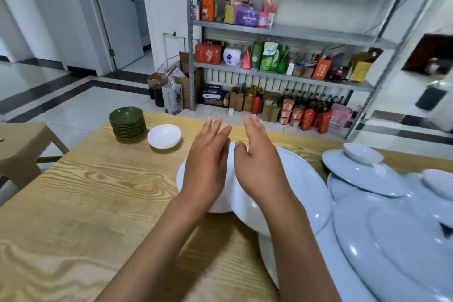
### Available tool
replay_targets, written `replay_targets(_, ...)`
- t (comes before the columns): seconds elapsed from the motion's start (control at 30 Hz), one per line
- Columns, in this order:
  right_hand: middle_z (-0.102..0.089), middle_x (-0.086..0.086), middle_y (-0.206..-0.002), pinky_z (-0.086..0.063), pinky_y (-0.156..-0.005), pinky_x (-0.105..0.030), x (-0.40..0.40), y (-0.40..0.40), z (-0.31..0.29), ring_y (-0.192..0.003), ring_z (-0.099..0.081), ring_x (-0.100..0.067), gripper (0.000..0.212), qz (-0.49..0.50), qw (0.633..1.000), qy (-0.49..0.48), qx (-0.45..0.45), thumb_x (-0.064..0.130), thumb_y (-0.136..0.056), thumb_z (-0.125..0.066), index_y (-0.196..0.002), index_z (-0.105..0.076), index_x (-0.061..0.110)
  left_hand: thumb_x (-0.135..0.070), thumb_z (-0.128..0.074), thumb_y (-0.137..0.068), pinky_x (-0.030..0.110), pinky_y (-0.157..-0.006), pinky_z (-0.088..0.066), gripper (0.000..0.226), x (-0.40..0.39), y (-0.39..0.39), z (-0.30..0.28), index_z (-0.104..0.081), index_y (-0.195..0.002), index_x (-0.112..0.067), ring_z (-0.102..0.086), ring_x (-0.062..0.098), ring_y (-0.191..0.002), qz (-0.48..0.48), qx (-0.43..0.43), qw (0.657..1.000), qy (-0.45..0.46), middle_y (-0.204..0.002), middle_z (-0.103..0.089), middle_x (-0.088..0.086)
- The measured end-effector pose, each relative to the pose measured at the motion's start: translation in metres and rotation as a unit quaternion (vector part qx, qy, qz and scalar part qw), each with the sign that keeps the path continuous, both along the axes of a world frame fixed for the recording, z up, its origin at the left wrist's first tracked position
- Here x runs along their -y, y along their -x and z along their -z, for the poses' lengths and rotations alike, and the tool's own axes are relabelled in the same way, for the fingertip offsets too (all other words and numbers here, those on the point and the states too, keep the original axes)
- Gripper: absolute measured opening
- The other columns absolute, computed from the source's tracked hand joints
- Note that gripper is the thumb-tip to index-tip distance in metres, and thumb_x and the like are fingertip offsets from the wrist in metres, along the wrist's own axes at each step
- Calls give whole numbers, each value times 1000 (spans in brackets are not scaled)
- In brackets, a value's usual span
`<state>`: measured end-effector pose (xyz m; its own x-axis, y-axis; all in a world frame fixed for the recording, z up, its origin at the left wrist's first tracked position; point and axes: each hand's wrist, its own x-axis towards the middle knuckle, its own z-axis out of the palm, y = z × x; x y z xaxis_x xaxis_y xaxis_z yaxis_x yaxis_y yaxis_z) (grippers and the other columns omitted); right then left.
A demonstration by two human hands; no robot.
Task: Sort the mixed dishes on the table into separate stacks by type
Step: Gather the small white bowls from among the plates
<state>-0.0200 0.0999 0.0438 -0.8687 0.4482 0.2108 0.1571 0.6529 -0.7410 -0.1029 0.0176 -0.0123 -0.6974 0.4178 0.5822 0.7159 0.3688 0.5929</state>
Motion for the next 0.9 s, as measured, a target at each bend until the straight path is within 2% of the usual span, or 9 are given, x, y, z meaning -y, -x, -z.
replay_targets(0.17,-22,12,-159,-18,-119,-27,-54,-47,-15,-146,-17,-4,53,87,994,48,-50,18,-101,-43,-152,-29,27,-28,-42,-101,21,-115,-19,35,-46,-47,-41,-54,-133,-25,-17,0,-143,163,-4,986,-28,-149,-36,-13)
replay_targets(0.23,-30,10,-157,-20,-115,-23,-79,-64,-15,-144,-24,-5,52,129,988,53,-70,17,-99,-45,-149,-35,26,-28,-43,-101,23,-115,-21,34,-65,-56,-46,-55,-132,-26,-19,-2,-142,175,11,984,-31,-148,-38,-14)
replay_targets(0.3,-35,9,-154,-20,-106,-16,-103,-77,-15,-141,-29,-6,50,173,981,54,-74,16,-99,-46,-148,-39,24,-28,-42,-101,24,-114,-22,36,-80,-60,-49,-54,-134,-24,-19,-3,-142,176,22,983,-39,-148,-38,-14)
replay_targets(0.37,-39,7,-152,-22,-98,-14,-125,-89,-14,-138,-34,-9,49,210,974,41,-71,16,-99,-46,-147,-40,23,-28,-40,-102,24,-114,-21,38,-93,-62,-52,-51,-138,-23,-18,-2,-142,174,19,984,-33,-149,-38,-12)
replay_targets(0.43,-42,5,-150,-26,-95,-17,-147,-93,-11,-135,-39,-13,49,227,973,21,-48,15,-98,-45,-146,-40,23,-29,-37,-103,29,-116,-21,39,-103,-61,-52,-47,-140,-22,-18,1,-143,172,3,985,-6,-150,-37,-9)
replay_targets(0.57,-50,-3,-144,-37,-99,-29,-201,-82,11,-124,-51,-24,48,251,967,-19,41,15,-94,-51,-141,-47,17,-31,-30,-101,45,-117,-21,44,-114,-61,-39,-47,-140,-19,-17,12,-146,188,-78,974,96,-152,-35,-3)
replay_targets(0.7,-58,-5,-135,-42,-101,-34,-235,-70,34,-124,-51,-26,43,251,962,-45,96,13,-88,-57,-131,-58,15,-35,-29,-100,43,-118,-19,45,-110,-56,-31,-51,-136,-21,-11,9,-146,213,-96,965,120,-155,-29,-6)
replay_targets(0.8,-64,-6,-123,-45,-94,-37,-249,-63,41,-115,-55,-30,35,250,952,-88,153,10,-85,-54,-119,-62,14,-32,-30,-98,43,-117,-21,45,-110,-55,-33,-51,-136,-21,-11,9,-146,209,-88,968,104,-155,-26,-7)
replay_targets(0.9,-58,-6,-131,-39,-101,-39,-254,-56,46,-124,-49,-30,40,242,938,-115,218,4,-88,-45,-123,-61,16,-32,-30,-98,41,-117,-22,46,-109,-54,-35,-43,-142,-23,-10,8,-146,211,-81,970,95,-156,-24,-9)
